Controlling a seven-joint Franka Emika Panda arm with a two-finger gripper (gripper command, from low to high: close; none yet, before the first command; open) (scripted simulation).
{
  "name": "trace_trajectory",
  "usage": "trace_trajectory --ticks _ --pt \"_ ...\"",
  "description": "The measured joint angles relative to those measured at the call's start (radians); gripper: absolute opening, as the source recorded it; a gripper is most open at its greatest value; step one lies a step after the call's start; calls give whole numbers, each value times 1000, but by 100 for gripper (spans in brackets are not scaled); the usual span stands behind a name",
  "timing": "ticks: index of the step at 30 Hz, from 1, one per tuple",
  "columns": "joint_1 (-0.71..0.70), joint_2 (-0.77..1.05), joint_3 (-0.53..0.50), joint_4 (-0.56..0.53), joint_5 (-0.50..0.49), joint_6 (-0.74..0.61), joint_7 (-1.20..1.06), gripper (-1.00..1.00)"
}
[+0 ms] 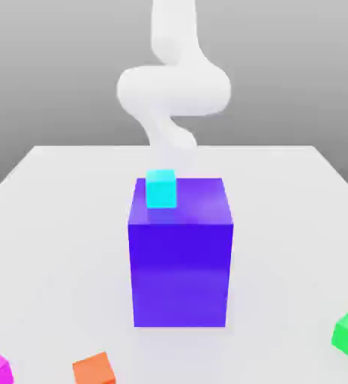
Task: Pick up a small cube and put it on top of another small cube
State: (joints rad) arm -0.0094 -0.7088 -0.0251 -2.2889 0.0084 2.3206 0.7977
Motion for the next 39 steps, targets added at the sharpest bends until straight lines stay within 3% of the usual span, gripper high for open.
trace_trajectory --ticks 19,31,35,36,39 --pt "-98 695 -193 86 128 153 -66 0" --pt "-222 1130 -234 140 205 250 -105 0" --pt "-265 1275 -197 171 249 340 -135 0" --pt "-273 1303 -186 178 259 361 -142 -100" --pt "-273 1303 -186 178 259 360 -142 -100"
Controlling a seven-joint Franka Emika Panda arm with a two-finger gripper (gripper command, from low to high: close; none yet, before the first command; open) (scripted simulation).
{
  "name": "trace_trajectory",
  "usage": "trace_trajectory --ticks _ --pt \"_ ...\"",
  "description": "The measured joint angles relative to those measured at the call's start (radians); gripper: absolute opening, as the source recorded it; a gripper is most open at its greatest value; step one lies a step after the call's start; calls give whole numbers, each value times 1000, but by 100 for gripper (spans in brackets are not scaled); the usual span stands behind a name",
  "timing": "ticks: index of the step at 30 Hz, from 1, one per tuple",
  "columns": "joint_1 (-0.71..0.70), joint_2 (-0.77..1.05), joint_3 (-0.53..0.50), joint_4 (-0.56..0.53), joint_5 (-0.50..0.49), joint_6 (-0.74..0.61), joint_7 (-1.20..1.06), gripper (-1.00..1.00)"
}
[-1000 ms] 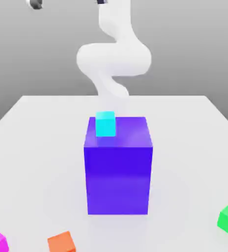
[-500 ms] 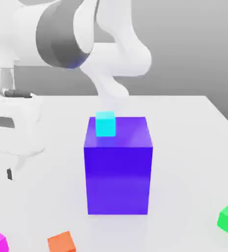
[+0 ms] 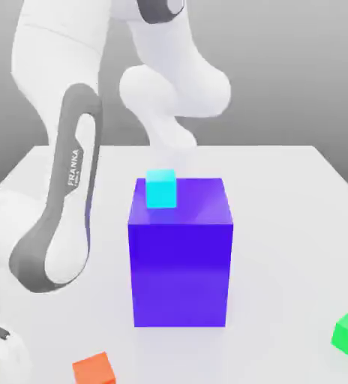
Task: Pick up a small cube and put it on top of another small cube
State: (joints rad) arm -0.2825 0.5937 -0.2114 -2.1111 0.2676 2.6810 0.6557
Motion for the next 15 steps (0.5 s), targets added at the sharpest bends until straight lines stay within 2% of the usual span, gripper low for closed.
trace_trajectory --ticks 4,8,15 --pt "0 3 0 1 3 2 -2 -100" --pt "35 -117 -37 -30 -45 -87 28 -100" --pt "213 -211 97 -101 -140 -104 -45 -100"
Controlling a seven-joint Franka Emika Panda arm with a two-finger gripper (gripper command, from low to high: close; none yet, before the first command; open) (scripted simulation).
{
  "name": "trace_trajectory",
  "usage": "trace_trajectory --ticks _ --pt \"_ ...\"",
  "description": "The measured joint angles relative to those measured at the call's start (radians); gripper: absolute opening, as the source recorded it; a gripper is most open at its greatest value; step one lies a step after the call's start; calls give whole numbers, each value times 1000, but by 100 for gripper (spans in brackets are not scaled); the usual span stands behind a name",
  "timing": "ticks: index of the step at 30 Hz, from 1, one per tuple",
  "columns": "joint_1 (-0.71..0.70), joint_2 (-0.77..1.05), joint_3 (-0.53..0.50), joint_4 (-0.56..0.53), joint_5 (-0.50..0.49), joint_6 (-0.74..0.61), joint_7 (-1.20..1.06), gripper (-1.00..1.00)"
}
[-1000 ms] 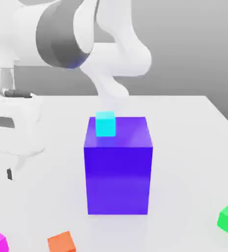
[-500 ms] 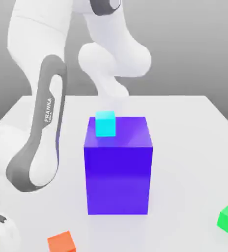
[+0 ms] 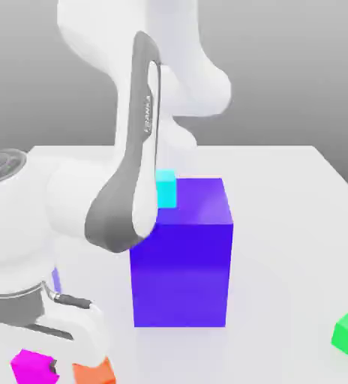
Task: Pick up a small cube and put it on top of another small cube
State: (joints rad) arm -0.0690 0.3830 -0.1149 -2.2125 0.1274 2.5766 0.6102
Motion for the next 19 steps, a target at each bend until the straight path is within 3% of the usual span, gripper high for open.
trace_trajectory --ticks 10,14,15,19 --pt "249 -133 224 -132 -134 6 -120 -100" --pt "374 -91 307 -140 -223 56 -147 -100" --pt "416 -47 315 -128 -262 87 -143 100" --pt "416 -47 315 -128 -262 87 -143 100"
